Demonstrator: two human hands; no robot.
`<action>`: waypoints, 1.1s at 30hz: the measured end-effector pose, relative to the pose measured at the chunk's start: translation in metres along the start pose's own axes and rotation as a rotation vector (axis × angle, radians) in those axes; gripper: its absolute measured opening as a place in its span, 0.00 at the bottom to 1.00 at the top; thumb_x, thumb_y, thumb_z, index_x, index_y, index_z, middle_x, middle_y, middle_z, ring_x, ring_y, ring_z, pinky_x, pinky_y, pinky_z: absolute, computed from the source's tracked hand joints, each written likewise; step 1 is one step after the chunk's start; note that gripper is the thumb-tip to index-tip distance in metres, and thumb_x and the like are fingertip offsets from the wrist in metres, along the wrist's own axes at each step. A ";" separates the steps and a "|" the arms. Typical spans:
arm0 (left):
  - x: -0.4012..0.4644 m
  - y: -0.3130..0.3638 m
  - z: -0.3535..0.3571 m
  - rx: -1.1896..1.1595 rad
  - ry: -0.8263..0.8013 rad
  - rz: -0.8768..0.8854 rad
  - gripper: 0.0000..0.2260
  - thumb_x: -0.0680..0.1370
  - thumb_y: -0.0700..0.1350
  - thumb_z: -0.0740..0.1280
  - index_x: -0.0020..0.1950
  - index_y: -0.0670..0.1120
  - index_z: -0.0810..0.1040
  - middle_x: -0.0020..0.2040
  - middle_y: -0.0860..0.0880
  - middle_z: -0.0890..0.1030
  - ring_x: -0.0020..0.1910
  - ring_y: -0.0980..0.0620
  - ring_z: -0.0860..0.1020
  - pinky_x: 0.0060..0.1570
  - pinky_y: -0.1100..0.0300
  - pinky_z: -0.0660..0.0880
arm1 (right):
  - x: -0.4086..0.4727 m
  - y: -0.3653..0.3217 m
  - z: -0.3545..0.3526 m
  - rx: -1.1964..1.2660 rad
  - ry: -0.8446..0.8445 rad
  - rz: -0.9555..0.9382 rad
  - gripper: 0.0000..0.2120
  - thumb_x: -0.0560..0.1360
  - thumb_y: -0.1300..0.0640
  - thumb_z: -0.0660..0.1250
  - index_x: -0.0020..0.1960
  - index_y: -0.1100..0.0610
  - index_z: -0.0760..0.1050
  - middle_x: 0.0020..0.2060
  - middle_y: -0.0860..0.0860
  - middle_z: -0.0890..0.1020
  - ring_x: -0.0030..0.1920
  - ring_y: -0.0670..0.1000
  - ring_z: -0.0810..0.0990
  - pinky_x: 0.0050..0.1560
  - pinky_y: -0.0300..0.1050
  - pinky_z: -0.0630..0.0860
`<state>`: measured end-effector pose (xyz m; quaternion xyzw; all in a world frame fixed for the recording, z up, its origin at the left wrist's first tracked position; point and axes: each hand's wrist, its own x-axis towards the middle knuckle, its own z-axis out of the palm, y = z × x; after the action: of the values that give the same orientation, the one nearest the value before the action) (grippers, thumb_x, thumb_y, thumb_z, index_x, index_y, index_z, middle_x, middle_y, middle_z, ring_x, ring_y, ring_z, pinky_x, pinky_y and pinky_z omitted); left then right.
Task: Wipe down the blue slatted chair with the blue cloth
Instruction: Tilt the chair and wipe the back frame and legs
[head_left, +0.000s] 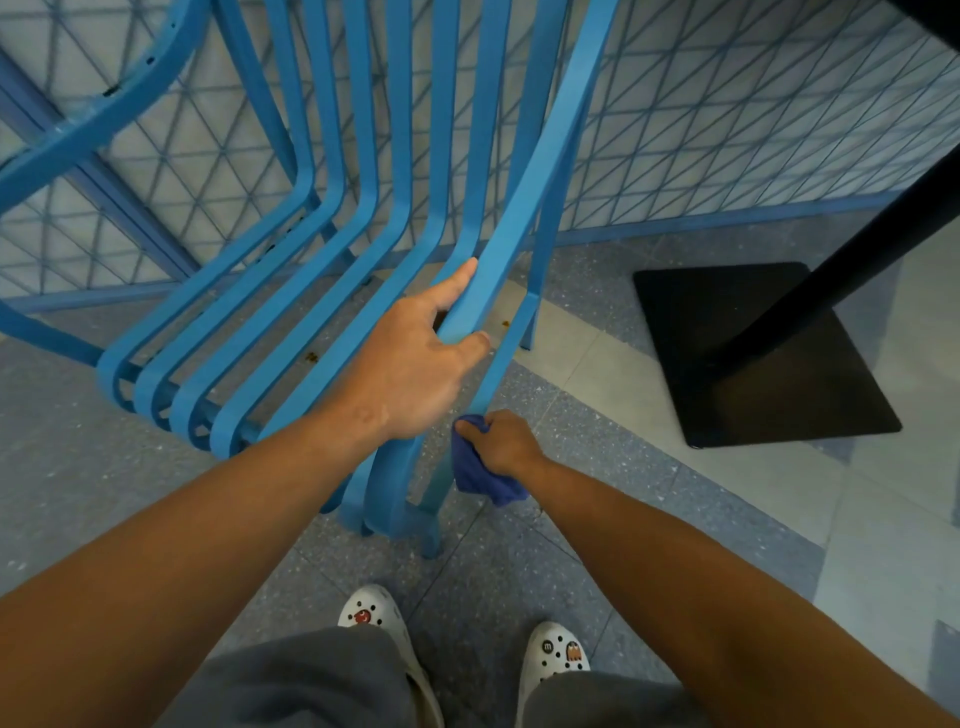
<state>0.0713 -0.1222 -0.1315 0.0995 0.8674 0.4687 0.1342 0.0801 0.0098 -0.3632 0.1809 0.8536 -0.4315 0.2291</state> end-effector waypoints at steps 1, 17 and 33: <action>0.000 0.000 0.000 0.002 0.002 0.002 0.31 0.81 0.45 0.69 0.80 0.61 0.61 0.47 0.59 0.83 0.27 0.58 0.75 0.32 0.59 0.76 | 0.001 -0.003 -0.003 0.015 0.028 0.008 0.24 0.79 0.39 0.63 0.55 0.61 0.80 0.50 0.58 0.84 0.50 0.59 0.83 0.52 0.51 0.79; -0.005 -0.004 0.002 -0.057 0.150 0.038 0.20 0.81 0.52 0.67 0.74 0.57 0.73 0.45 0.56 0.85 0.43 0.56 0.83 0.38 0.63 0.78 | -0.057 -0.093 -0.148 0.488 0.388 -0.219 0.28 0.78 0.36 0.63 0.45 0.62 0.76 0.40 0.60 0.82 0.39 0.52 0.78 0.41 0.51 0.74; -0.006 0.001 -0.007 -0.047 0.003 0.024 0.27 0.78 0.45 0.73 0.75 0.57 0.70 0.42 0.55 0.83 0.28 0.58 0.78 0.27 0.64 0.73 | -0.059 -0.162 -0.187 0.400 0.438 -0.168 0.27 0.77 0.41 0.70 0.29 0.54 0.63 0.23 0.53 0.64 0.24 0.51 0.63 0.26 0.43 0.61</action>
<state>0.0747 -0.1289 -0.1267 0.1060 0.8551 0.4907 0.1296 0.0027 0.0650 -0.1275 0.2397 0.7929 -0.5590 -0.0372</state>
